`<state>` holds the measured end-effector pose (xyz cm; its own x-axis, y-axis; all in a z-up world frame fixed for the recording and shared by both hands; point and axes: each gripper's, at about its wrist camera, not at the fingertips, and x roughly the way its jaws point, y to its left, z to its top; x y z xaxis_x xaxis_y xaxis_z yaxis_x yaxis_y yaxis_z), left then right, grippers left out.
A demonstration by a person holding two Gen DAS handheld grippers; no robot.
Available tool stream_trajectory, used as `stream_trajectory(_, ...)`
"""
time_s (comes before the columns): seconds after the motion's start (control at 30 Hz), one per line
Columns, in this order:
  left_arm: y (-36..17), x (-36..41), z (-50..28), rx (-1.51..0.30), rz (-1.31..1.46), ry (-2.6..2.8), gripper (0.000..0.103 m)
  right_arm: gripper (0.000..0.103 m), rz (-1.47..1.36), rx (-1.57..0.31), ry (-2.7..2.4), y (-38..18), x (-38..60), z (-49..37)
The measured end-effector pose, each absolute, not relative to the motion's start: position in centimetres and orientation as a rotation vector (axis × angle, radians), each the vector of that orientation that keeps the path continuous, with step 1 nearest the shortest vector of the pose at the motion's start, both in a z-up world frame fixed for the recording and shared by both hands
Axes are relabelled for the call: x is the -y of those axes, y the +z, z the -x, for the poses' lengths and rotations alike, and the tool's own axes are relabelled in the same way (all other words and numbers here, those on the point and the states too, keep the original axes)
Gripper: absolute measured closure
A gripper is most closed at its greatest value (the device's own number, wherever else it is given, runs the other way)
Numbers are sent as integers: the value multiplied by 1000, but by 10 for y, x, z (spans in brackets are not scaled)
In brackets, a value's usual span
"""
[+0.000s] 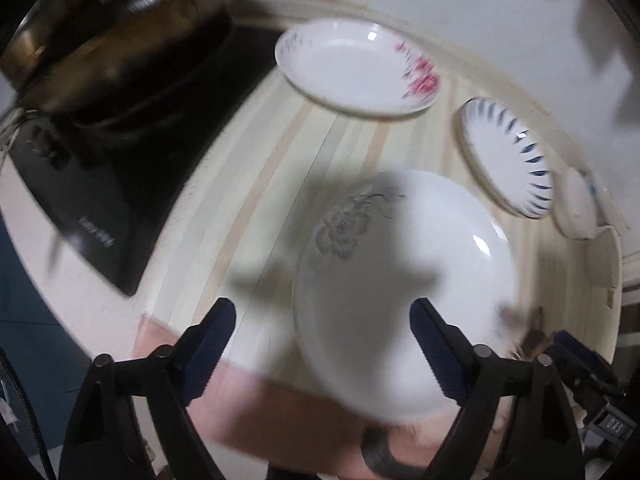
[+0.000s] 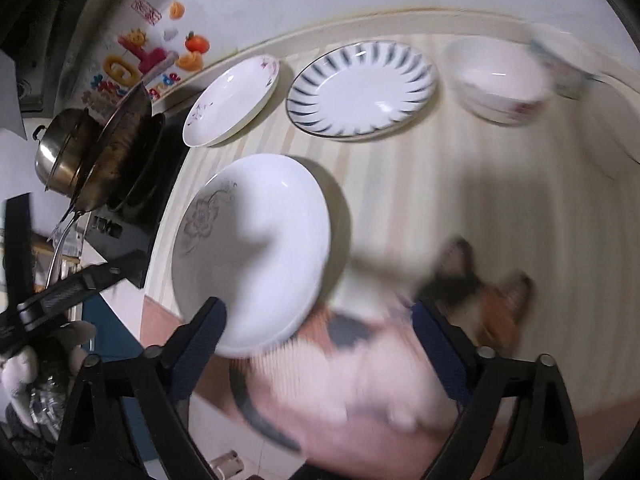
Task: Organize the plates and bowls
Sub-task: 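Grasp the grey-flower white plate rim with the right tool while the left tool grips it too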
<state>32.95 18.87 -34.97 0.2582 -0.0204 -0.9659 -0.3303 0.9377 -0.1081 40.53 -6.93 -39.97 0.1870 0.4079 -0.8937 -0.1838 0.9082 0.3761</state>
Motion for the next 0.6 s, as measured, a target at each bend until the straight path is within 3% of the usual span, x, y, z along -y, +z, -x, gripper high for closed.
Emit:
stream_trajectory(0.1,-371,-193,-345,-1320,323,201,27,29,-191,-1377,467,-431,50,-436)
stream_trajectory(0.3,-394,-191,-355,-1356,359,153,55,52,-161,-1443,510,-460,31,-460)
stream_trajectory(0.5,-389,-184,-345,-1326,369,153,57,82,-137,-1437,556,-466,19,-469)
stream_trajectory(0.6,-386,-181,-339,-1321,361,166,57,82,-98,-1420,548,-463,18,-465)
